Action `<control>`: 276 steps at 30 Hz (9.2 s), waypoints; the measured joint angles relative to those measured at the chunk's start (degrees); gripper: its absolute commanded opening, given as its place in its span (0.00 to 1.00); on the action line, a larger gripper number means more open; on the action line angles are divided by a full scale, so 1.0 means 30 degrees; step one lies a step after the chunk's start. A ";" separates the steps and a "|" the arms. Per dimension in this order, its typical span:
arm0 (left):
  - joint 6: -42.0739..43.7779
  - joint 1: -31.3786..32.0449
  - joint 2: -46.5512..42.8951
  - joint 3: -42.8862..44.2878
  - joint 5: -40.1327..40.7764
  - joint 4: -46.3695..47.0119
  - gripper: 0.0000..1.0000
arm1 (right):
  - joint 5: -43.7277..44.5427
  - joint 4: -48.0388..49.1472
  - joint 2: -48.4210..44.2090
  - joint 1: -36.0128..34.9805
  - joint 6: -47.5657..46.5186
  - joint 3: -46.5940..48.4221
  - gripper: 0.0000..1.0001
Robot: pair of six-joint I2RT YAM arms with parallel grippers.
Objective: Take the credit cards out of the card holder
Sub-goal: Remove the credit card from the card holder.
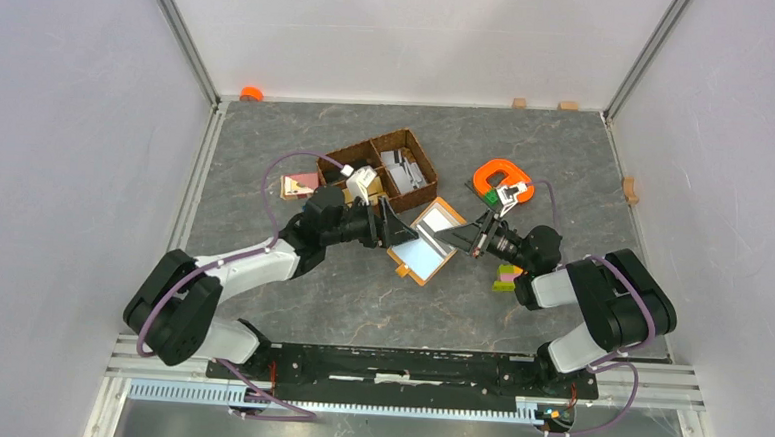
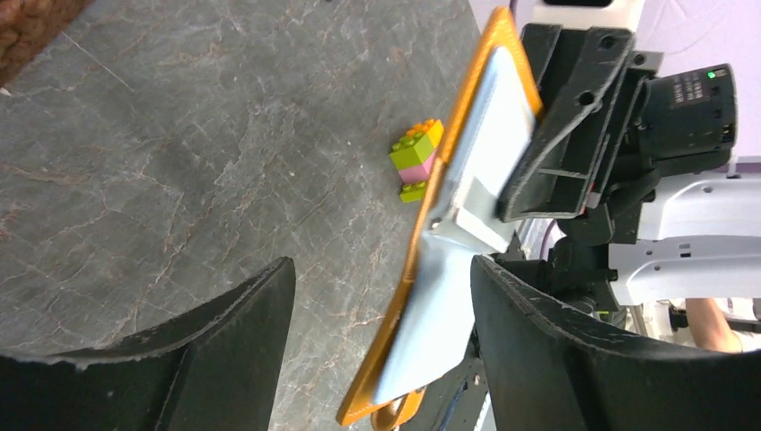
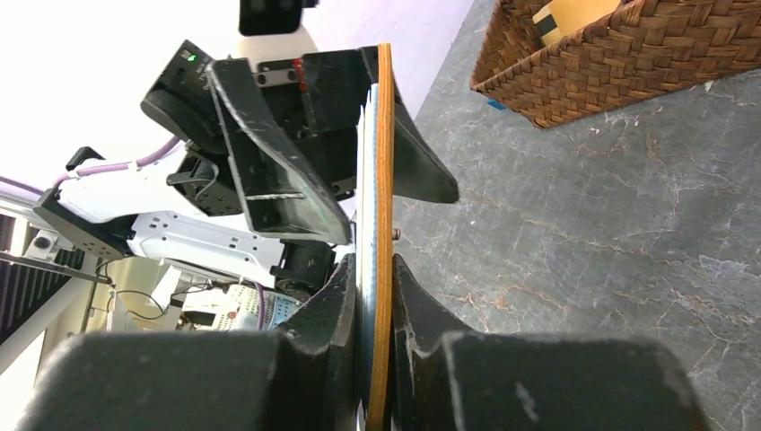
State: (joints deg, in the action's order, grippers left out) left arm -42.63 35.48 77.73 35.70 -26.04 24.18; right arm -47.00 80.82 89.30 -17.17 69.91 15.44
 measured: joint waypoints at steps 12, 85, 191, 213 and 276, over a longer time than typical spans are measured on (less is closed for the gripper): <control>-0.0889 -0.0036 0.2222 -0.0007 -0.2987 0.3271 0.12 | -0.0189 0.0321 -0.0036 0.0401 0.0262 -0.0342 0.15; 0.8269 0.2754 -0.3060 0.0605 0.1945 -0.4488 0.02 | 0.1661 -1.3646 -1.1672 -0.0342 -1.7063 -0.0867 0.81; -0.7810 -0.0714 0.5690 -0.2346 -0.5850 1.3522 0.16 | 0.6397 -0.7606 -0.6754 -0.2477 -0.7803 -0.1093 0.00; -0.8400 -0.0750 0.6717 -0.2798 -0.5843 1.6546 0.21 | 0.6411 -0.6812 -0.6324 -0.2863 -0.7832 -0.0845 0.00; -0.0415 0.0845 0.1035 -0.0984 -0.1137 0.3439 0.26 | 0.5224 -0.3497 -0.4167 -0.2616 -0.4707 -0.2055 0.00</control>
State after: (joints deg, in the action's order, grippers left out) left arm -43.88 38.02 80.84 32.75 -29.45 34.50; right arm -31.33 70.32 76.79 -25.02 55.79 9.28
